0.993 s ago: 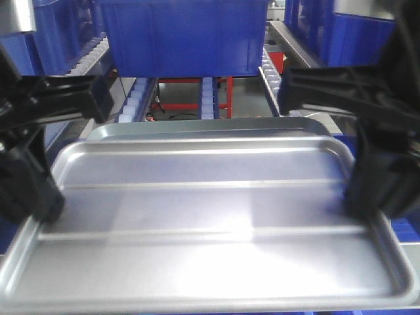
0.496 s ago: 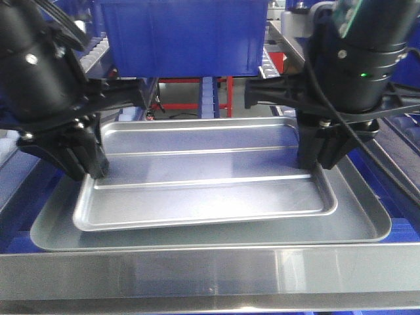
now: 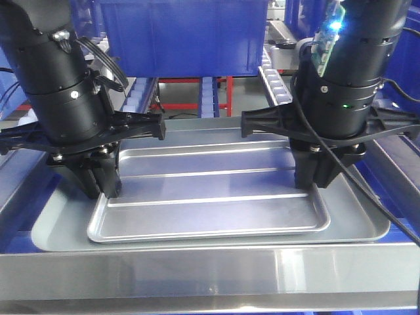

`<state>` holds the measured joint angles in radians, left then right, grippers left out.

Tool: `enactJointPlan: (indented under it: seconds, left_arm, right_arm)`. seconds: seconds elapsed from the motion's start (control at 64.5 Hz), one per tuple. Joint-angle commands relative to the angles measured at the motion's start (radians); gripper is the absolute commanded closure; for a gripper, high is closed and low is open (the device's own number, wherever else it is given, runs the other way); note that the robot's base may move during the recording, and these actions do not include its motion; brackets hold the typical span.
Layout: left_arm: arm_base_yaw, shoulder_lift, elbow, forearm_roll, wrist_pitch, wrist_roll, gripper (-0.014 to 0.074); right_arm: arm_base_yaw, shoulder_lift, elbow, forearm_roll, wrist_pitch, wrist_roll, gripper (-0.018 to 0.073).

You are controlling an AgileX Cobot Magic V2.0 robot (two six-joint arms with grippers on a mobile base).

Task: Grab silver tray and stack on right shelf
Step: 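Lower the tray with both grippers over the smaller silver tray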

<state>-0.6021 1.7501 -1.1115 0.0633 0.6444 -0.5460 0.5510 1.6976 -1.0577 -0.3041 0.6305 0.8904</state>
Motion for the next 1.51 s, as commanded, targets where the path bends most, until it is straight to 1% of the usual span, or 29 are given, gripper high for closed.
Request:
enactJointPlan:
  seconds: [0.0, 0.279, 0.512, 0.605, 0.776, 0.838, 0.869, 0.884, 0.9, 0.946, 1.009, 1.04, 1.055, 1.071, 1.117, 1.133, 1.148, 1.179, 1.195, 1.241, 1.334, 1.365, 1.489]
  left_arm:
    - [-0.011, -0.036, -0.03, -0.037, -0.022, 0.014, 0.0689]
    - [-0.011, -0.036, -0.032, -0.037, -0.022, 0.014, 0.0689]
    - [-0.011, -0.036, -0.041, -0.007, -0.047, 0.014, 0.0689]
    - [-0.013, -0.036, -0.042, -0.007, -0.06, 0.014, 0.0689]
    - [-0.013, -0.036, -0.042, -0.012, -0.049, 0.014, 0.0682]
    - [-0.013, -0.036, -0.042, -0.016, -0.047, 0.014, 0.064]
    - [-0.013, -0.036, -0.042, -0.016, -0.051, 0.014, 0.0573]
    - [-0.013, -0.036, -0.042, -0.016, -0.051, 0.014, 0.0559]
    - [-0.013, -0.036, -0.042, -0.016, -0.054, 0.014, 0.0516]
    - [-0.013, -0.036, -0.045, -0.016, -0.056, 0.014, 0.0425]
    - [-0.013, -0.036, -0.053, -0.026, -0.044, 0.014, 0.0318]
    - [-0.013, -0.036, -0.059, -0.037, -0.04, 0.014, 0.0272]
    - [-0.013, -0.036, -0.062, -0.039, -0.038, 0.014, 0.0259]
    - [-0.013, -0.036, -0.064, -0.046, -0.035, 0.014, 0.025]
    - [-0.013, -0.036, -0.078, -0.063, -0.012, 0.014, 0.0245]
    - [-0.013, -0.036, -0.08, -0.063, -0.009, 0.014, 0.0246]
    - [-0.013, -0.036, -0.084, -0.063, -0.003, 0.014, 0.0248]
    - [-0.011, -0.036, -0.098, -0.063, 0.013, 0.014, 0.0256]
    - [-0.011, -0.036, -0.107, -0.063, 0.021, 0.014, 0.0261]
    - [-0.009, -0.036, -0.126, -0.049, 0.049, 0.014, 0.0277]
    - [-0.009, -0.036, -0.18, 0.021, 0.115, 0.014, 0.0311]
    - [-0.009, -0.036, -0.193, 0.034, 0.138, 0.014, 0.0318]
    - [-0.009, -0.036, -0.262, 0.039, 0.228, 0.014, 0.0354]
  right_arm:
    - [0.001, -0.044, -0.041, -0.005, -0.1, 0.004, 0.05]
    - [0.001, -0.044, -0.041, -0.005, -0.1, 0.004, 0.05]
    - [0.001, -0.044, -0.041, -0.005, -0.099, 0.004, 0.05]
    - [0.001, -0.044, -0.041, -0.005, -0.097, 0.004, 0.05]
    - [0.001, -0.044, -0.041, -0.005, -0.097, 0.004, 0.05]
    - [0.001, -0.044, -0.041, -0.005, -0.097, 0.004, 0.05]
    - [0.001, -0.044, -0.041, -0.005, -0.097, 0.004, 0.05]
    - [0.001, -0.044, -0.041, -0.005, -0.097, 0.004, 0.05]
    - [0.001, -0.044, -0.041, -0.005, -0.098, 0.004, 0.05]
    - [0.001, -0.044, -0.041, -0.005, -0.102, 0.004, 0.0496]
    - [0.001, -0.044, -0.041, -0.005, -0.108, 0.004, 0.0445]
    - [0.001, -0.044, -0.041, -0.005, -0.108, 0.004, 0.036]
    - [0.001, -0.044, -0.041, -0.005, -0.107, 0.004, 0.0342]
    - [0.001, -0.044, -0.041, -0.005, -0.105, 0.004, 0.028]
    - [0.001, -0.044, -0.041, -0.005, -0.098, 0.004, 0.0132]
    - [0.001, -0.044, -0.041, -0.005, -0.095, 0.004, 0.0106]
    - [0.001, -0.044, -0.042, -0.005, -0.091, 0.004, 0.0029]
    - [0.001, -0.044, -0.048, -0.005, -0.066, 0.004, -0.0085]
    - [0.001, -0.044, -0.052, -0.005, -0.052, 0.004, -0.0093]
    - [0.001, -0.045, -0.062, -0.006, -0.017, 0.004, -0.0074]
    - [0.001, -0.045, -0.097, -0.027, 0.027, 0.004, -0.0032]
    - [0.001, -0.046, -0.109, -0.031, 0.047, 0.004, -0.0027]
    - [0.001, -0.06, -0.162, -0.03, 0.098, 0.003, -0.0001]
